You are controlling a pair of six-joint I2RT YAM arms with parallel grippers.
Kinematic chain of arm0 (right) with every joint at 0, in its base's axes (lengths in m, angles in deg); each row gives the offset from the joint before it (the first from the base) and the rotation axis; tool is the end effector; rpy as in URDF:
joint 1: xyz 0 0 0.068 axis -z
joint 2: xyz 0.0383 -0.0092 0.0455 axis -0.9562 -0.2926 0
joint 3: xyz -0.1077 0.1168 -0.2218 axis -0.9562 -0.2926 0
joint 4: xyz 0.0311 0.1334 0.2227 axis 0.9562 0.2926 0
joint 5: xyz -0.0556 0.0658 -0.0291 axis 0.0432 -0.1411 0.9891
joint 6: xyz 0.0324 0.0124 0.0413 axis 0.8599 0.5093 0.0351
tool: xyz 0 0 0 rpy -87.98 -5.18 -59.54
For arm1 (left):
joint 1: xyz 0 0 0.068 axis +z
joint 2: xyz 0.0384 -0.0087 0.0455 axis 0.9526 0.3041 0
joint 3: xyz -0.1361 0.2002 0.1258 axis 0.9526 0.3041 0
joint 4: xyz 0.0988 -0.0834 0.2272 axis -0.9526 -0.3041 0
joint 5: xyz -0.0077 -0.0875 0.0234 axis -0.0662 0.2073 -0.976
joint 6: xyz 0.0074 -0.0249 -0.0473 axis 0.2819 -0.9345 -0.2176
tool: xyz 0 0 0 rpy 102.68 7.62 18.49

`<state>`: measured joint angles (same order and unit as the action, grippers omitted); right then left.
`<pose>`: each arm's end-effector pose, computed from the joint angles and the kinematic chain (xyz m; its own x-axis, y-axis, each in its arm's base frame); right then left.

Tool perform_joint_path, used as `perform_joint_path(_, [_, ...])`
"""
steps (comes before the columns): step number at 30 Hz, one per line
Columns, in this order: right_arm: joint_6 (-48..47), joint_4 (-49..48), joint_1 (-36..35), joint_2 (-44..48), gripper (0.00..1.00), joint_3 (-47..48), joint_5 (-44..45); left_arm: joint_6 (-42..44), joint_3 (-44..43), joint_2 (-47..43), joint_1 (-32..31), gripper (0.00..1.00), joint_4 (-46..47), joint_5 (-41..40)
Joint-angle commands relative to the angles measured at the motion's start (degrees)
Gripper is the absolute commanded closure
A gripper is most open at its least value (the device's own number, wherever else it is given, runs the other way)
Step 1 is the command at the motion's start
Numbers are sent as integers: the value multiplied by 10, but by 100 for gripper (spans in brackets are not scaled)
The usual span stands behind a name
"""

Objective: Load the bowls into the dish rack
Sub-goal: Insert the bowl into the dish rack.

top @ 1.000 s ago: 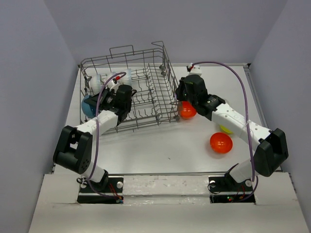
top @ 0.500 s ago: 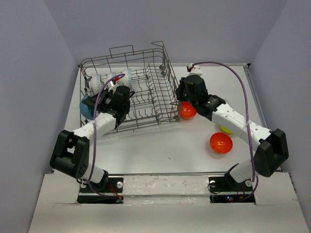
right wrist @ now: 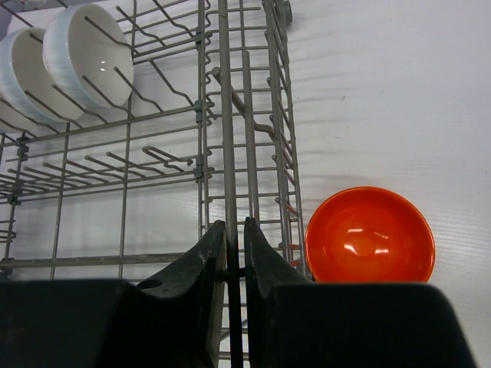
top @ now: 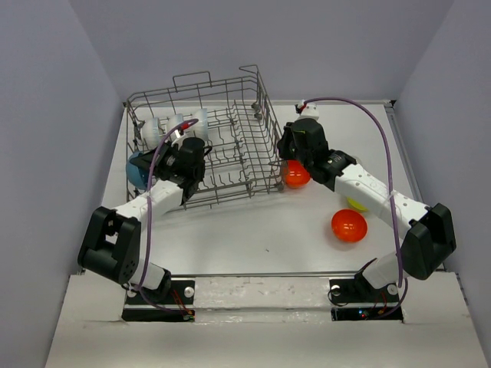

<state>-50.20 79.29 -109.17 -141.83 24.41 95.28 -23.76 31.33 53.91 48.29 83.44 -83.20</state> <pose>0.2855 0.1944 0.3331 -0.4498 0.1912 -0.8724 -0.1338 0.9514 0.2775 0.2854 -0.0884 0.2653 -0.8202 0.4906 -0.2942 -0.2345 0.1808 0.9552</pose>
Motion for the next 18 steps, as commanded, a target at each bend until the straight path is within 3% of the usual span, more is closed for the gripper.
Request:
perform_joint_path(1, [31, 46, 24, -1, 99, -28, 40, 15, 0, -1, -4, 100, 17, -8])
perform_joint_path(18, [31, 43, 30, 5, 99, -33, 34, 26, 6, 26, -27, 100, 24, -11])
